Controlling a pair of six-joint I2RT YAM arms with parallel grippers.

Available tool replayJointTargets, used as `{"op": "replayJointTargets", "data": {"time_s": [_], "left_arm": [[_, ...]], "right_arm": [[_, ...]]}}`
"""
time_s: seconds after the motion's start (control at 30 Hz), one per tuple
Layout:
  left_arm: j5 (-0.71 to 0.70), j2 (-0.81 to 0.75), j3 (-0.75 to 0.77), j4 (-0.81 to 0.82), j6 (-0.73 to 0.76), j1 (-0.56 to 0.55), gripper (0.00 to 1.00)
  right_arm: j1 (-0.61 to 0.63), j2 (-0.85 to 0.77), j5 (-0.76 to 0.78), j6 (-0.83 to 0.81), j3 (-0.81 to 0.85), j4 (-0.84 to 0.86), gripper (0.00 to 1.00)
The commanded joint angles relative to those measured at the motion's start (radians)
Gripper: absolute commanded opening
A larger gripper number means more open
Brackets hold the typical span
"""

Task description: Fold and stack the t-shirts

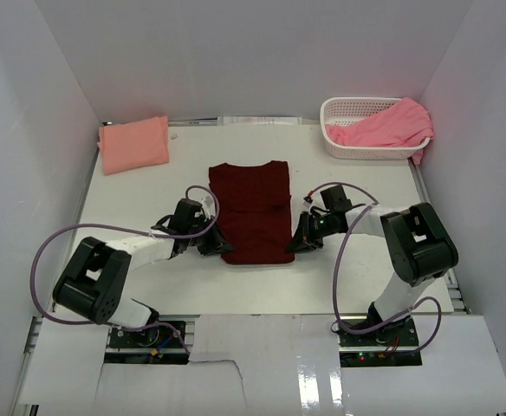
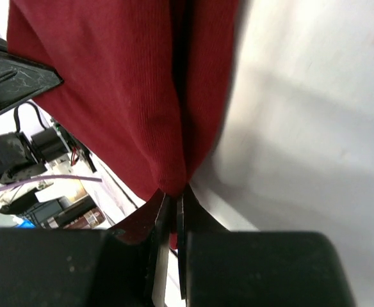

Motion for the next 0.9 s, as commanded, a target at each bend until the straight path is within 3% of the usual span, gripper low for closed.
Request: {"op": "replayJointTargets", "data": {"time_s": [0.0,0.2,0.5,0.53,0.57,0.63,0.7,0.87], "left_arm": [[-0.04,-0.106,-0.027,-0.076,-0.024,-0.012,0.17],[-0.042,-0.179,-0.068,-0.126,-0.033,-0.025,0.17],[-0.028,-0.169,-0.102,-0.129,-0.042,-0.04,0.19],[-0.025,-0.167,-0.105,-0.13,-0.044,-0.04,0.22],[-0.026,-0.167,-0.108,-0.132,-0.052,-0.043,0.35],[-0.039,-0.185,-0.114,-0.15,-0.062,-0.046,0.49],[-0.077,-0.212,-0.117,-0.167,-0.079,-0.046,0.64],[-0.207,-0.323,-0.064,-0.308,-0.09,-0.046,0.7]], "right_arm": [[0.001,-0.085,0.017,0.003,-0.034,0.008,0.08],[0.021,-0.167,0.032,0.013,-0.09,-0.01,0.08],[0.054,-0.153,0.026,0.02,-0.12,0.005,0.08],[0.057,-0.152,0.024,0.02,-0.12,0.006,0.12],[0.06,-0.149,0.026,0.02,-0.115,0.005,0.28],[0.063,-0.147,0.037,0.016,-0.109,-0.001,0.42],[0.065,-0.15,0.047,0.01,-0.098,-0.013,0.43],[0.064,-0.159,0.107,-0.015,-0.051,-0.069,0.44]]}}
